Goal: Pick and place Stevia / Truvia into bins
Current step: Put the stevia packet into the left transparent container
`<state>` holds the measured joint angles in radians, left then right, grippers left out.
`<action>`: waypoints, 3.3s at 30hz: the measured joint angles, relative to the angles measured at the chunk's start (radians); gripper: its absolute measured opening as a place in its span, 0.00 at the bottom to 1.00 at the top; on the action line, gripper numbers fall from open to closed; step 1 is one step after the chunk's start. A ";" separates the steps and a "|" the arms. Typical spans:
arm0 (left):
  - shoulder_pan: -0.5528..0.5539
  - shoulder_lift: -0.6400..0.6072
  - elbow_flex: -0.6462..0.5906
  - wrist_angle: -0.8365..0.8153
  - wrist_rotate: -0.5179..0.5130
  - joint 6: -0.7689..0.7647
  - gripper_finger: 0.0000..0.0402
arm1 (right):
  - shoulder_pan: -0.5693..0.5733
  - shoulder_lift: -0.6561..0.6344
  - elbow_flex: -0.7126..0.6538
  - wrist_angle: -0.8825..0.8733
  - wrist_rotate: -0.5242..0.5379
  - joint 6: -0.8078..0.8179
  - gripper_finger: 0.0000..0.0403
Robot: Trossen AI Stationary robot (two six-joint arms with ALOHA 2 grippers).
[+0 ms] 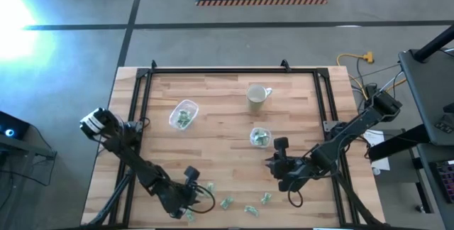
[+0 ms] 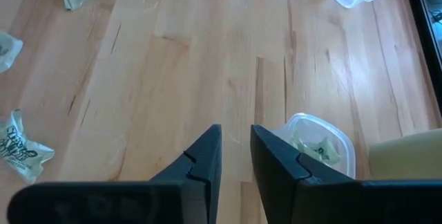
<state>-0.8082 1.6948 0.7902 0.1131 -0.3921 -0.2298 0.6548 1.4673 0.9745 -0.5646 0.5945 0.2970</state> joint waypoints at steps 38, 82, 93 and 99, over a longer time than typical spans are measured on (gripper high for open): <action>0.001 -0.012 0.012 -0.175 -0.150 -0.044 0.01 | 0.000 0.000 -0.002 0.003 0.001 0.010 0.15; 0.417 -0.304 -0.012 -1.150 -0.516 -0.438 0.01 | -0.001 0.001 -0.027 0.025 0.003 0.006 0.14; 0.540 -0.304 -0.012 -1.135 -0.479 -0.335 0.01 | -0.001 0.001 -0.027 0.025 0.003 0.006 0.14; 0.552 -0.304 -0.012 -1.119 -0.482 -0.302 0.02 | -0.001 0.001 -0.027 0.025 0.003 0.006 0.14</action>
<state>-0.2562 1.3907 0.7780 -1.0055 -0.8737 -0.5316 0.6540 1.4681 0.9478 -0.5400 0.5976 0.3035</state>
